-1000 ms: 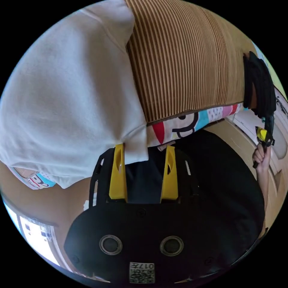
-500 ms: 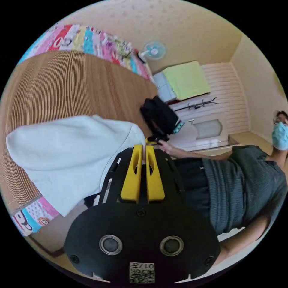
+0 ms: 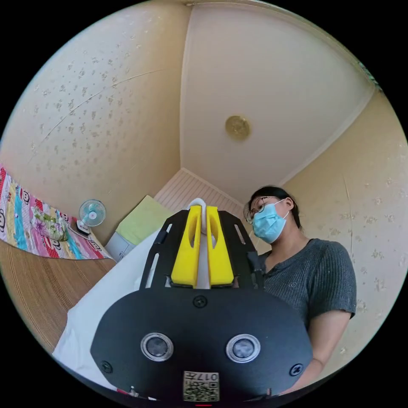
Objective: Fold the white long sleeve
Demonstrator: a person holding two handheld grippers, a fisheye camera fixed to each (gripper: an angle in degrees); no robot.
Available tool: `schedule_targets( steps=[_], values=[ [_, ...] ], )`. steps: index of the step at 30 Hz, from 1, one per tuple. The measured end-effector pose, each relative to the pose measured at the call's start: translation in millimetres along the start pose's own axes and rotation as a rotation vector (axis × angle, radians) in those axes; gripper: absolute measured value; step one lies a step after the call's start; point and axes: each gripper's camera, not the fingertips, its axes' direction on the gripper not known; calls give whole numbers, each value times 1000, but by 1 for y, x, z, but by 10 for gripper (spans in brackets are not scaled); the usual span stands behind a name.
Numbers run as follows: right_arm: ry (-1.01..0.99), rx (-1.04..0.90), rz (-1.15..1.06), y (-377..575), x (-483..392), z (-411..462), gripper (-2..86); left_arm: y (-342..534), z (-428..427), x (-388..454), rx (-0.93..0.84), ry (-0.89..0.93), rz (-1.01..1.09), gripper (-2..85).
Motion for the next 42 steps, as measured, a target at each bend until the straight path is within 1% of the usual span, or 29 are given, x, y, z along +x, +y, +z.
schedule_targets(
  steps=[1, 3, 5, 8, 11, 13, 14, 15, 16, 18, 21, 24, 26, 28, 29, 32, 33, 34, 35, 37, 38, 39, 40, 42],
  values=[
    [25, 27, -49, 5, -15, -1, 232, 0, 16, 0, -15, 3, 9, -7],
    [8, 42, -110, 13, -30, 0, 240, 1, 35, -2, -20, -33, 14, -8],
    [25, 36, -130, 25, -40, 6, 241, 3, 52, -6, -16, -59, 15, -8],
    [153, -12, -136, 38, -53, 31, 232, 8, 83, -8, -22, -54, 32, -8],
    [312, -59, -168, 32, -61, 69, 209, 16, 117, -8, -15, -10, 45, -8],
    [468, -60, -177, 14, -55, 98, 165, 21, 139, -9, -7, 39, 32, -8],
    [504, -52, -168, 8, -52, 103, 149, 21, 143, -9, -10, 53, 34, -8],
    [549, -26, -159, -5, -44, 111, 114, 21, 150, -7, -17, 76, 43, -8],
    [564, -9, -158, -18, -36, 114, 76, 20, 152, -4, -19, 86, 59, -8],
    [571, 22, -163, -37, -26, 114, 48, 18, 152, 2, -14, 84, 79, -8],
    [550, 83, -155, -67, -9, 110, 32, 16, 147, 11, 2, 68, 105, -8],
    [578, 126, -167, -93, -1, 116, 21, 18, 145, 18, 8, 67, 127, -8],
    [658, 150, -181, -106, -5, 125, 16, 19, 142, 22, 5, 67, 143, -8],
    [795, 206, -215, -121, -17, 137, 11, 21, 138, 30, -5, 28, 165, -8],
    [828, 221, -222, -125, -21, 139, 11, 22, 137, 33, -9, 14, 172, -7],
    [963, 336, -248, -143, -41, 137, 9, 25, 130, 42, -50, -57, 200, -7],
    [1011, 403, -261, -148, -52, 132, 8, 28, 124, 43, -78, -89, 207, -7],
    [1038, 471, -276, -153, -65, 125, 7, 33, 117, 42, -114, -138, 213, -7],
    [1040, 497, -281, -155, -73, 121, 7, 37, 112, 40, -132, -168, 211, -7],
    [1063, 647, -320, -152, -116, 106, 5, 61, 84, 23, -199, -351, 140, -7],
    [1072, 699, -341, -147, -128, 105, 5, 70, 78, 17, -224, -398, 115, -7],
    [1104, 835, -398, -135, -154, 105, 4, 88, 68, 3, -278, -468, 53, -8],
    [1129, 950, -467, -121, -180, 106, 3, 107, 62, -12, -324, -506, -22, -8],
    [1195, 1046, -554, -109, -213, 111, 3, 137, 63, -25, -367, -555, -60, -9]
  ],
)
